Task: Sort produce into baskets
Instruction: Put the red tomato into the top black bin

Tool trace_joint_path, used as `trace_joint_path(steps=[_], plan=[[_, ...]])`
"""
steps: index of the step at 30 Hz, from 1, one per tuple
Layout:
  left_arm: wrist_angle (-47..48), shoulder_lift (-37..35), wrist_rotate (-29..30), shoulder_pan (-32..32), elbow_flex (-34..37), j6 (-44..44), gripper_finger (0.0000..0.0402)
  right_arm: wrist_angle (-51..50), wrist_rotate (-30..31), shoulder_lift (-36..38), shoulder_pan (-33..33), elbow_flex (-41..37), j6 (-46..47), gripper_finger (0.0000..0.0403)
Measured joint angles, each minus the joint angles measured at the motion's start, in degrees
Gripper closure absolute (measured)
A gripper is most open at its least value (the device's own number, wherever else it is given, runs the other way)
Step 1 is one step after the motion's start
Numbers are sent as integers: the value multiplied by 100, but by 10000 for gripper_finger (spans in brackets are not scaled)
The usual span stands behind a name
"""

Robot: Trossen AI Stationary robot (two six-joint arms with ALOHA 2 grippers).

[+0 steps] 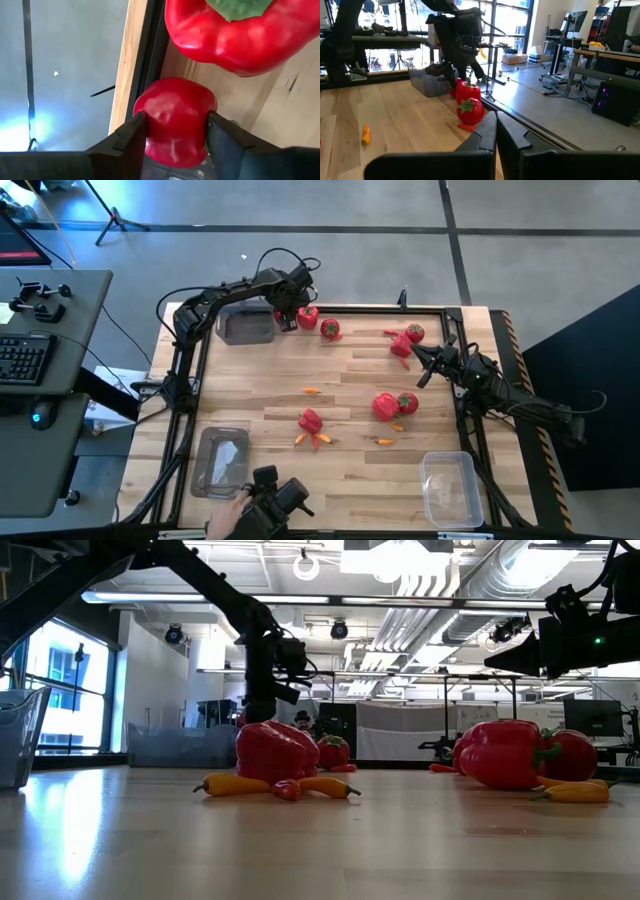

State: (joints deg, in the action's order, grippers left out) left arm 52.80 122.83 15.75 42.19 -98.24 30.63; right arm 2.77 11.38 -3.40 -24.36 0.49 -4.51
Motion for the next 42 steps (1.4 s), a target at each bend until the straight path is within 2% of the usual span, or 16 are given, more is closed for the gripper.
trace_joint_path(steps=[11,18,22,25,30,42], plan=[[-213,-343,74,-15,18,-7,269,1,0,0,0,0,0,403],[-493,-656,17,-12,13,-46,314,0,0,0,1,0,0,403],[-212,-650,-351,25,16,-261,337,-1,0,0,0,0,0,403],[-150,-650,-605,14,16,-381,340,0,0,0,2,0,0,403],[239,-652,-707,-120,16,-315,312,-1,0,0,2,0,0,403],[671,-643,-798,-609,16,-441,173,-1,0,0,0,0,-2,403]])
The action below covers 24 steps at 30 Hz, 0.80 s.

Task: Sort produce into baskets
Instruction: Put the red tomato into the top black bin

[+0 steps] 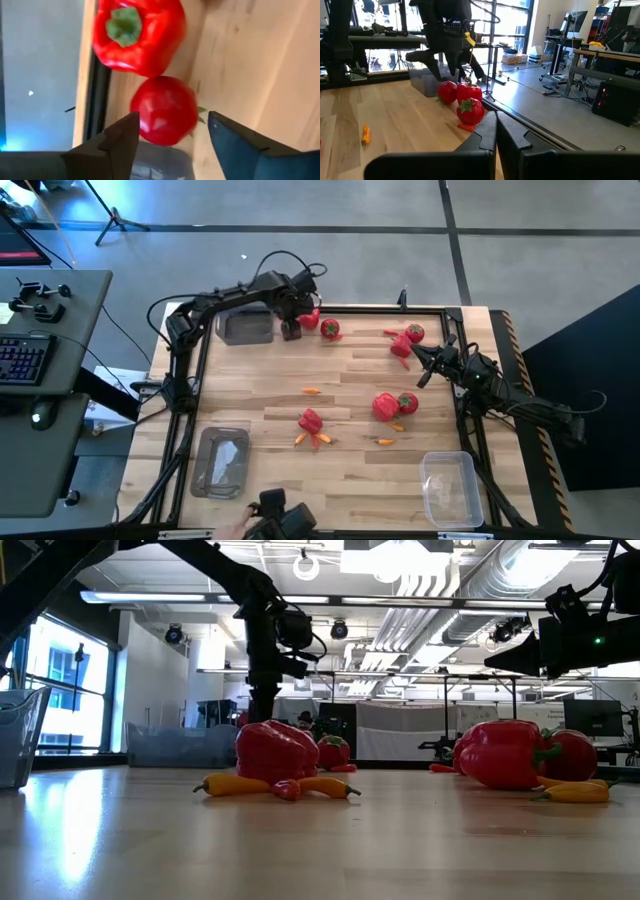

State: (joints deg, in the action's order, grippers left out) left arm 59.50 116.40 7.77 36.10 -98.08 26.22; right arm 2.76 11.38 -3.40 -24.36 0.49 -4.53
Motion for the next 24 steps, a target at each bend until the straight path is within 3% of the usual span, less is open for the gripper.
trace_joint_path(steps=[7,24], plan=[[-22,2,490,-57,202,340,152,2,0,0,0,0,2,403],[-406,316,577,-14,291,603,151,2,0,0,2,0,2,403]])
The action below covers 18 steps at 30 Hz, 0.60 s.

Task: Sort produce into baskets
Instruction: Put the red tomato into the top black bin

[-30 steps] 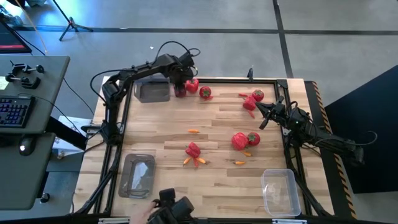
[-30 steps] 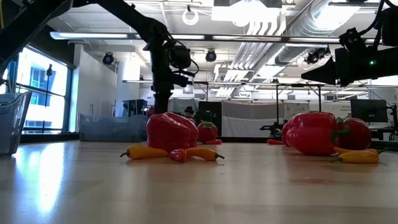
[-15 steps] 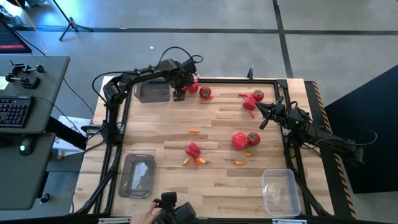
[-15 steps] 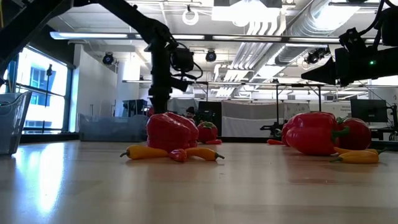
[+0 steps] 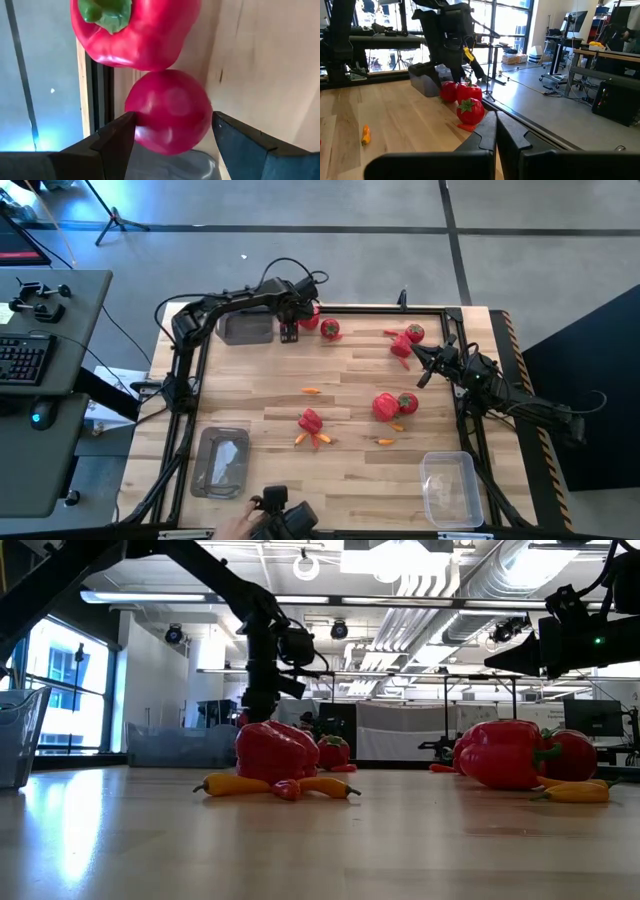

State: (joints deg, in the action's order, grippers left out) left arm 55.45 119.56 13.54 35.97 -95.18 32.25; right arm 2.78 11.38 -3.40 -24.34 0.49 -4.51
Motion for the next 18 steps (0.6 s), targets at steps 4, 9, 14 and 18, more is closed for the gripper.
trace_joint_path(steps=[4,9,14,18], plan=[[-44,98,230,2,-7,0,151,-2,0,-1,-1,0,0,403],[-170,136,346,51,-7,98,151,0,0,-2,0,0,0,403],[-276,163,371,190,-7,102,153,-1,0,-2,0,0,0,403],[-304,205,348,288,-13,98,165,0,0,-2,-2,0,0,403]])
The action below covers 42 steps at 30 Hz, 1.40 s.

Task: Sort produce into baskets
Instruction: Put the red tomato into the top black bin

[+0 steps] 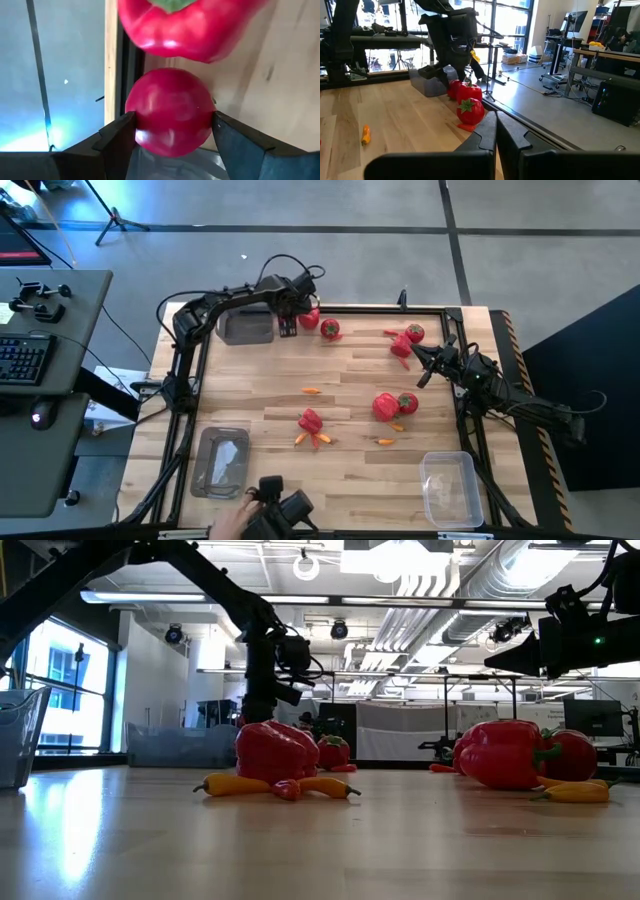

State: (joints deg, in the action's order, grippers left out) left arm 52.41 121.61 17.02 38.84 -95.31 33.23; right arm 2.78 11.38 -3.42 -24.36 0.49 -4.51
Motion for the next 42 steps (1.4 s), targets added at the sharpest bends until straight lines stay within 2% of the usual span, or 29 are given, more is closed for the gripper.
trace_joint_path(steps=[6,14,24,35,42], plan=[[-20,111,-155,118,-7,22,197,-2,0,0,1,1,0,403],[-100,172,-291,138,-27,51,212,0,0,2,1,2,0,403],[-53,172,-402,141,-96,7,278,-1,0,2,1,0,0,403],[120,-28,-319,58,-77,-37,287,-2,0,2,0,0,0,403],[314,-303,-695,55,-55,-294,293,-2,0,-2,1,0,0,403]])
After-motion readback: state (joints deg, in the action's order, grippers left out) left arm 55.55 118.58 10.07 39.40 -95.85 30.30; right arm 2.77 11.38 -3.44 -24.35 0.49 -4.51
